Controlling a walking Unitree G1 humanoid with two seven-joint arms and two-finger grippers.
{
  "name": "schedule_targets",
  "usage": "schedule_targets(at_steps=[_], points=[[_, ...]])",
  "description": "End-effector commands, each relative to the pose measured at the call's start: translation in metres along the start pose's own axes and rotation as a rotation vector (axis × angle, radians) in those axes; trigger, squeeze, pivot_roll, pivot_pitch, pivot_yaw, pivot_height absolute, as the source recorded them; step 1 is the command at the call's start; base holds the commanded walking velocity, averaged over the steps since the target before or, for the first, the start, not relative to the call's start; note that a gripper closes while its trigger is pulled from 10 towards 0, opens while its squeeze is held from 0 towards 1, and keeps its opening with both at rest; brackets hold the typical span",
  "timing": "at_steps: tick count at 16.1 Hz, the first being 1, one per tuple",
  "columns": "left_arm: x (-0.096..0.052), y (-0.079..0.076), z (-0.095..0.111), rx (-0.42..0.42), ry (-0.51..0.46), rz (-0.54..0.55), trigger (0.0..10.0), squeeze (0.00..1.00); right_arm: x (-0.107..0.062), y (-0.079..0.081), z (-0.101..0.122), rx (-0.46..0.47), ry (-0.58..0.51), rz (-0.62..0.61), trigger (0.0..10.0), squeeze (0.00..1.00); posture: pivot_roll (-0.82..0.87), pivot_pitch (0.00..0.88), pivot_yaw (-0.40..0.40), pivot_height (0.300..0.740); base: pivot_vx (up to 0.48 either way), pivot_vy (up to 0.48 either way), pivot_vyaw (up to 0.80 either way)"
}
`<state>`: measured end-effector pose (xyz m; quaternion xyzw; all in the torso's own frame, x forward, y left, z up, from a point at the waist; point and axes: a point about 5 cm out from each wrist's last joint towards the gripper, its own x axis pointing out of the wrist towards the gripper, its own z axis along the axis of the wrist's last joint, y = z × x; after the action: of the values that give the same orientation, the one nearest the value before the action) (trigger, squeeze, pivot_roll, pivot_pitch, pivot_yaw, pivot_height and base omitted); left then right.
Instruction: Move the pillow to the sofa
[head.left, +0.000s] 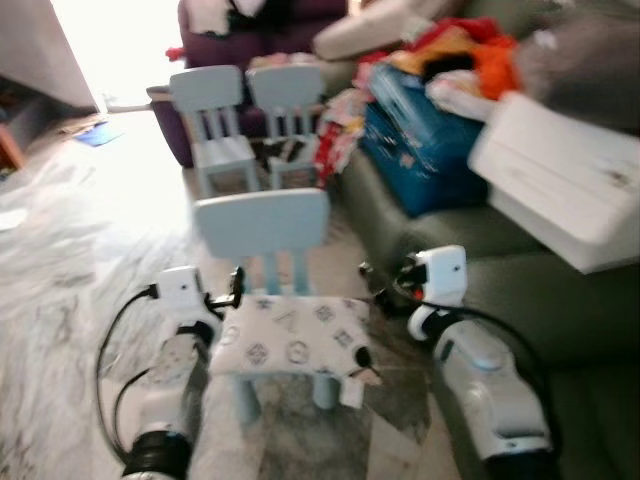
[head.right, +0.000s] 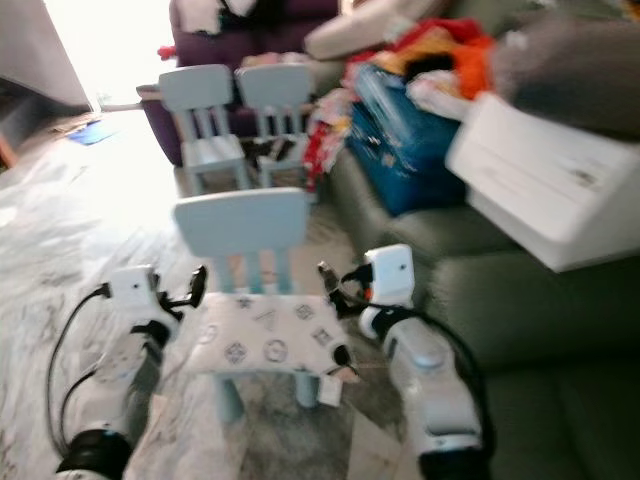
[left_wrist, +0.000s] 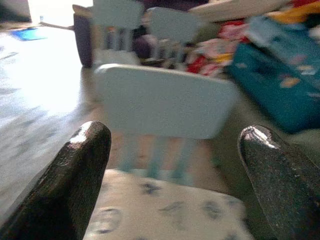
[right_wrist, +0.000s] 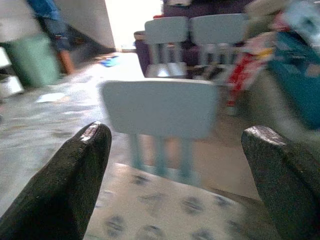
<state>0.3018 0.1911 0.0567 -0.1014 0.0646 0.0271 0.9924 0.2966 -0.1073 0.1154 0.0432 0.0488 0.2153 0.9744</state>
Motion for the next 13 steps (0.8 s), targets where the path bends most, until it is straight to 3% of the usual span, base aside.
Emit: schedule_targets(at_steps=[1, 6, 13], points=[[0.0036, -0.0067, 0.0043, 0.000, -0.011, -0.023, 10.0, 0.00, -0.0024, -0.0061, 0.0050, -0.013, -0.013, -0.010, 10.0, 0.00, -0.23, 0.008, 0.023, 0.740, 0.315, 0.364, 0.00], [0.0040, -0.0079, 0.0041, 0.022, -0.011, -0.030, 10.0, 0.00, -0.0024, -0.0062, 0.0050, -0.012, -0.015, -0.013, 10.0, 0.00, -0.23, 0.008, 0.024, 0.740, 0.322, 0.354, 0.00], [0.0072, -0.0111, 0.0029, 0.053, -0.004, 0.005, 10.0, 0.00, -0.0023, -0.0061, 0.0053, -0.019, -0.016, -0.006, 10.0, 0.00, -0.23, 0.001, 0.021, 0.740, 0.000, 0.000, 0.00]])
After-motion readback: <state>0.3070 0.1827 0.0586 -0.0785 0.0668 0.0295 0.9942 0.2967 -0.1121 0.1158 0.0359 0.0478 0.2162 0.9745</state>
